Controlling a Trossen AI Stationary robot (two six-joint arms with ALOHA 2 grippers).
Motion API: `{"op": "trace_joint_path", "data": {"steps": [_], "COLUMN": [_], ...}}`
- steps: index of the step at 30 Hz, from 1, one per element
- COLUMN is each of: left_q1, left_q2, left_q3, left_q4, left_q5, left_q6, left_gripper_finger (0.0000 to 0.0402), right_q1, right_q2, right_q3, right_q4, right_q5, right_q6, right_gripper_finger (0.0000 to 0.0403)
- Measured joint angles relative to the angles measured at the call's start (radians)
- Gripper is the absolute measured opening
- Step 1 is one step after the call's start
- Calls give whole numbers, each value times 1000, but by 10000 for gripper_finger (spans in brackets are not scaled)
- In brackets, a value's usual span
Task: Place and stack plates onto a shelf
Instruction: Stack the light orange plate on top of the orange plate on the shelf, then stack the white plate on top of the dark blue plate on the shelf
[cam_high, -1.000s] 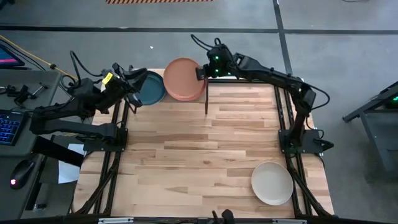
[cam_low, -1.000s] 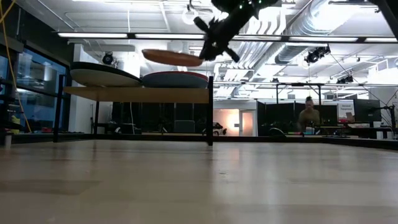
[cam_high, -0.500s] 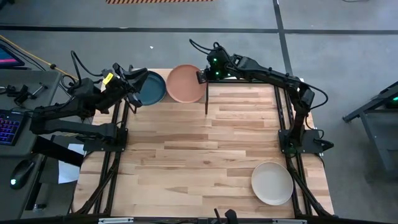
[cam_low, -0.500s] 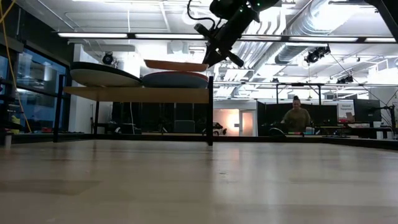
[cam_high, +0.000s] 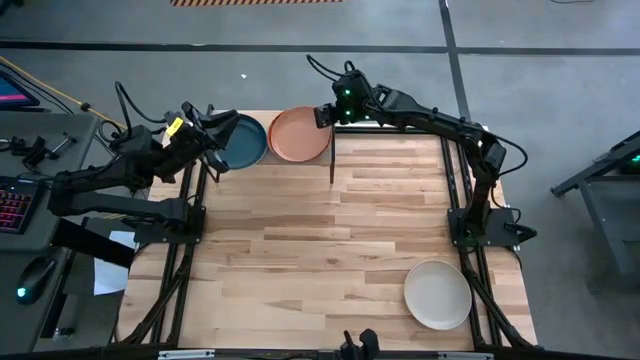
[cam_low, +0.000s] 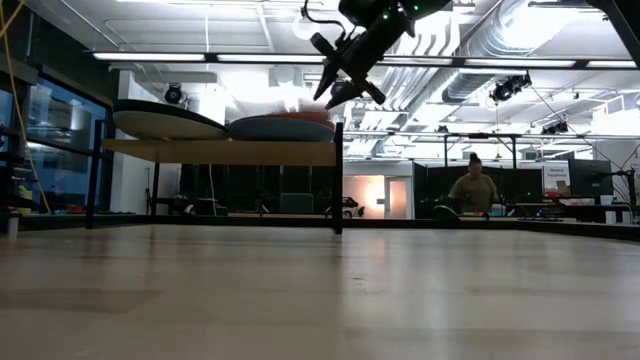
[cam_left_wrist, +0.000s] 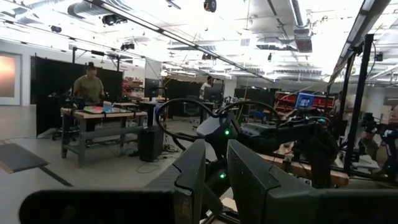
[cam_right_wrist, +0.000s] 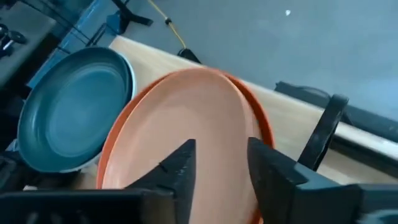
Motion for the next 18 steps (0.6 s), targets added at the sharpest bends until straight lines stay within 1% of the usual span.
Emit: {"op": "trace_joint_path", "data": {"steps": [4,7,10,13,15,18], "left_q1": [0,0,0,0,0,0], "left_q2": [0,0,0,0,0,-1], "left_q3": [0,0,0,0,-1,-32], "left_q4": [-4,-6,-18,-51,-72,-33], "left_q5": [-10,-18,-18,-18,18,156], "left_q6": [7,38,45,28,-14,-67], "left_gripper_finger": [60,60,60,60,60,60], "right_q1": [-1,-6,-6,16,43,98], "right_q2": [-2,-19,-60,-114,-151,-198], "right_q3": [0,0,0,0,0,-1], "right_q4": [9,-19,-103,-246,-349,-452], "right_q5": [47,44,41,40,44,77], "right_q6": [-37,-98,-186,-280,-324,-363], "right_gripper_finger": [152,161,163,163,163,163]}}
